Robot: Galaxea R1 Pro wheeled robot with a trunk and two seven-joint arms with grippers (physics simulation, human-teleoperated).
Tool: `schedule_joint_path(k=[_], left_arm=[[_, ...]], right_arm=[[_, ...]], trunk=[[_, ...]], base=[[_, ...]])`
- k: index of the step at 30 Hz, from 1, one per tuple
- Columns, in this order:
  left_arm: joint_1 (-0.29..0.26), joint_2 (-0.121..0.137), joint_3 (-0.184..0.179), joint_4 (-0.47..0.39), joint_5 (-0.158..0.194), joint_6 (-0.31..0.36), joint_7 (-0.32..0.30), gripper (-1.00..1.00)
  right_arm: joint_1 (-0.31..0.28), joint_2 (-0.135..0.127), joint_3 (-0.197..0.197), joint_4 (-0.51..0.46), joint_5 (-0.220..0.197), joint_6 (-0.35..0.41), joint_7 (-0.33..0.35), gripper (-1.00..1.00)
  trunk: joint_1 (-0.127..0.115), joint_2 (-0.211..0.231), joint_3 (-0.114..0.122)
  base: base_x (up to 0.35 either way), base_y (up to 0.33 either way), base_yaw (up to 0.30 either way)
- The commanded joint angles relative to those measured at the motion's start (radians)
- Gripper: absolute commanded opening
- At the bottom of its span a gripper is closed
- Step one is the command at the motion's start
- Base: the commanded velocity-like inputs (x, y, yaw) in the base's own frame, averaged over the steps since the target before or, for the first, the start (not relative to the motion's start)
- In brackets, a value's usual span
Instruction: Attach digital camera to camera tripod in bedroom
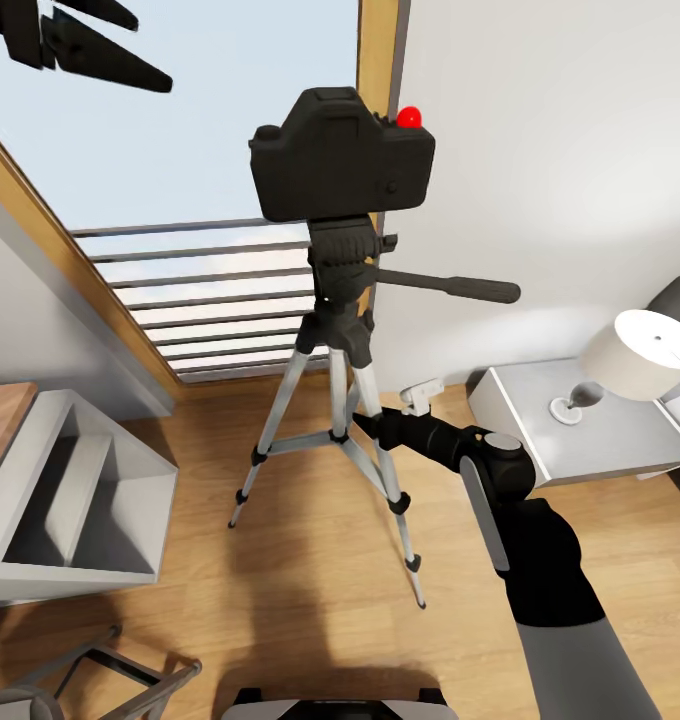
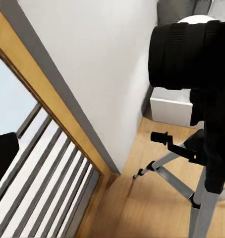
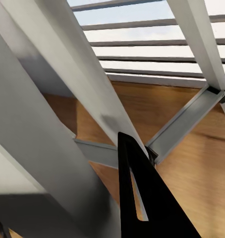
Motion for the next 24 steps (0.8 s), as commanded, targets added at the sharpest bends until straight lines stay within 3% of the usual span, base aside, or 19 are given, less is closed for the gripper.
schedule_joint_path(k=[1,10,19,24], left_arm=[[-0.008,0.001,0.0,-0.006,0.002,0.007,0.006,1.0],[-0.058,0.003,-0.049,-0.048,0.012,-0.001,0.056,1.0],[-0.035,0.004,-0.078,0.003,0.013,-0.001,0.107,1.0],[-0.028,0.017,-0.106,0.02,0.013,-0.001,0.135,1.0]], right_arm=[[0.002,-0.001,0.0,0.006,0.003,0.012,0.001,-1.0],[0.036,-0.027,0.005,-0.016,-0.023,-0.013,0.002,-1.0],[0.042,-0.032,0.006,-0.025,-0.032,-0.011,0.002,-1.0],[0.042,-0.032,0.007,-0.026,-0.033,-0.011,0.003,-1.0]], trunk=[[0.001,-0.001,-0.002],[0.001,-0.001,-0.002],[0.001,-0.001,-0.002],[0.001,-0.001,-0.002]], base=[[0.0,0.0,0.0],[0.0,0.0,0.0],[0.0,0.0,0.0],[0.0,0.0,0.0]])
